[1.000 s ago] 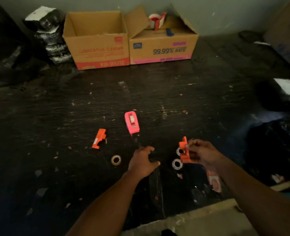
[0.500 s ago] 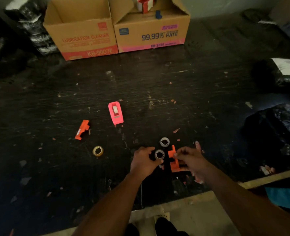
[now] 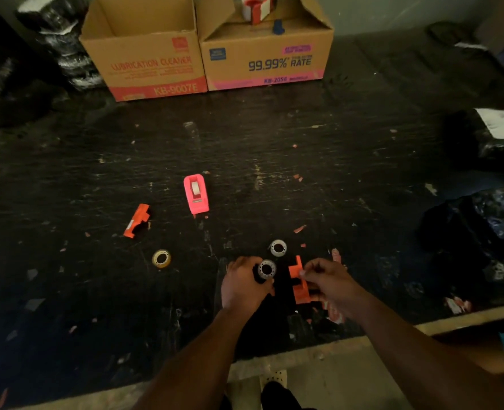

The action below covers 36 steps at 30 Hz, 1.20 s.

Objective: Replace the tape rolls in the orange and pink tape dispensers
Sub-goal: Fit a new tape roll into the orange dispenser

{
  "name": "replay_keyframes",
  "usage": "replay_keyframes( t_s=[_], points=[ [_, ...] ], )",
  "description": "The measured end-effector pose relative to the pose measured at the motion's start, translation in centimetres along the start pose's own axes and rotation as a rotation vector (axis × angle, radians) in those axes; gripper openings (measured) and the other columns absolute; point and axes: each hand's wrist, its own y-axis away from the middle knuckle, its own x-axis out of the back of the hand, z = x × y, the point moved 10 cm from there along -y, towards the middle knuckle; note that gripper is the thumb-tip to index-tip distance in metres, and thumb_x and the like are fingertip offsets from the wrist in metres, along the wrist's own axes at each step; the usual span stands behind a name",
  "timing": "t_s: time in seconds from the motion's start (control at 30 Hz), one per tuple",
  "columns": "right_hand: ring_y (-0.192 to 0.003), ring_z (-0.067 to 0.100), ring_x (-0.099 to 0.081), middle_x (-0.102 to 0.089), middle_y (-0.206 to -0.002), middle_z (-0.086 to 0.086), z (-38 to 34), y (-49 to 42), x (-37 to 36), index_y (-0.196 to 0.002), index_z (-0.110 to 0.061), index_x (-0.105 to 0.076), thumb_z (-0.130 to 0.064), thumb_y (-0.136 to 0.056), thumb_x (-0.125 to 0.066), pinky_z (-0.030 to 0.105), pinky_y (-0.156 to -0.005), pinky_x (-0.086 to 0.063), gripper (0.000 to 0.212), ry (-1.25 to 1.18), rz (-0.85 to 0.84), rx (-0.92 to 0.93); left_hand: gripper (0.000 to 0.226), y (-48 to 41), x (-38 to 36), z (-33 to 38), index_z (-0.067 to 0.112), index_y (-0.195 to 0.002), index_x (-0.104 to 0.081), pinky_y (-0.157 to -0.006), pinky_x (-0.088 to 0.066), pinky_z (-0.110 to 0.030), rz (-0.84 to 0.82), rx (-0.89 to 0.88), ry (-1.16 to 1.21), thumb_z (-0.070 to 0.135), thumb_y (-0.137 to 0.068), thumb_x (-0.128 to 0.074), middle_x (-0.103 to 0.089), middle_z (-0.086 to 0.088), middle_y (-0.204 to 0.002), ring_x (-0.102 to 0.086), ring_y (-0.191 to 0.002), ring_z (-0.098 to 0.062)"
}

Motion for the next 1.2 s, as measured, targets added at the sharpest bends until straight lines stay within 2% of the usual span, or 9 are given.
replay_keyframes(
  t_s=[0.13, 0.23, 0.43, 0.57, 0.77, 0.9, 1.0, 1.07, 1.2],
  points=[
    [-0.095, 0.027, -0.068, -0.07, -0.1, 0.015, -2.2, 0.1, -1.5, -0.097, -0.009, -0.067, -0.01, -0.089, -0.069, 0.052, -0.088, -0.06, 0.008, 0.044, -0.029, 0.055, 0.038, 0.0, 1.3, 0.0, 0.035, -0.108, -0.066, -0.084, -0.06, -0.035, -0.019, -0.001, 0.11, 0.03, -0.073, -0.079, -0.075, 0.012, -0.102, -0.071, -0.092, -0.008],
    [-0.095, 0.025, -0.07, -0.071, -0.104, 0.014, -4.3, 0.3, -3.3, -0.105, -0.004, -0.066, -0.009, -0.09, -0.067, 0.046, -0.078, -0.062, 0.015, 0.026, -0.068, 0.089, 0.039, -0.5, 2.9, 0.8, 0.033, -0.109, -0.068, -0.089, -0.058, -0.029, -0.023, -0.064, 0.141, 0.025, -0.074, -0.082, -0.072, 0.011, -0.106, -0.067, -0.095, -0.004],
    [-0.084, 0.025, -0.073, -0.073, -0.096, 0.016, -7.7, 0.5, -7.0, -0.091, -0.01, -0.063, -0.006, -0.089, -0.068, 0.045, -0.067, -0.063, 0.006, -0.002, -0.119, 0.166, 0.046, -1.2, 7.0, 2.1, 0.027, -0.107, -0.068, -0.087, -0.056, -0.023, -0.008, -0.164, 0.259, 0.03, -0.065, -0.087, -0.069, 0.011, -0.104, -0.065, -0.096, -0.002],
    [-0.085, 0.029, -0.073, -0.073, -0.095, 0.019, -9.5, 0.9, -8.8, -0.09, -0.01, -0.064, -0.006, -0.089, -0.068, 0.054, -0.078, -0.062, 0.006, 0.003, -0.16, 0.203, 0.045, -1.6, 9.2, 1.4, 0.026, -0.103, -0.067, -0.086, -0.061, -0.03, -0.029, -0.104, 0.428, 0.016, -0.064, -0.088, -0.075, 0.005, -0.096, -0.073, -0.089, -0.007],
    [-0.077, 0.026, -0.073, -0.074, -0.087, 0.017, -11.9, 1.8, -11.8, -0.091, -0.01, -0.065, -0.006, -0.089, -0.068, 0.052, -0.077, -0.062, 0.006, 0.01, -0.213, 0.216, 0.045, -2.4, 12.6, 0.2, 0.027, -0.102, -0.069, -0.082, -0.059, -0.019, -0.048, -0.099, 0.568, 0.008, -0.067, -0.09, -0.075, 0.004, -0.098, -0.073, -0.09, -0.002],
    [-0.079, 0.029, -0.071, -0.072, -0.085, 0.015, -13.1, 2.5, -14.2, -0.089, -0.012, -0.066, -0.007, -0.091, -0.066, 0.053, -0.082, -0.058, 0.005, -0.019, -0.276, 0.207, 0.047, -3.3, 14.4, -1.5, 0.031, -0.097, -0.072, -0.087, -0.062, -0.032, -0.027, -0.064, 0.672, 0.006, -0.063, -0.093, -0.078, 0.001, -0.095, -0.076, -0.092, -0.015],
    [-0.088, 0.031, -0.068, -0.07, -0.089, 0.015, -14.0, 2.8, -15.8, -0.095, -0.011, -0.068, -0.012, -0.092, -0.065, 0.054, -0.089, -0.056, 0.005, -0.052, -0.316, 0.193, 0.046, -4.0, 15.8, -2.5, 0.02, -0.104, -0.073, -0.095, -0.06, -0.042, -0.047, -0.047, 0.752, 0.004, -0.064, -0.092, -0.08, -0.006, -0.101, -0.076, -0.099, -0.021],
    [-0.086, 0.029, -0.068, -0.071, -0.089, 0.014, -14.7, 2.8, -16.8, -0.101, -0.009, -0.069, -0.013, -0.092, -0.066, 0.053, -0.087, -0.057, 0.011, -0.079, -0.318, 0.196, 0.046, -4.4, 16.8, -3.1, 0.01, -0.112, -0.073, -0.099, -0.057, -0.044, -0.078, -0.054, 0.794, 0.004, -0.069, -0.089, -0.079, -0.009, -0.108, -0.075, -0.105, -0.021],
    [-0.087, 0.028, -0.07, -0.073, -0.093, 0.015, -16.0, 2.5, -18.8, -0.105, -0.007, -0.07, -0.014, -0.092, -0.065, 0.052, -0.087, -0.057, 0.015, -0.112, -0.329, 0.201, 0.047, -5.1, 19.0, -4.1, 0.012, -0.12, -0.073, -0.104, -0.055, -0.04, -0.131, -0.07, 0.816, 0.007, -0.075, -0.085, -0.079, -0.001, -0.113, -0.073, -0.11, -0.013]
  ],
)
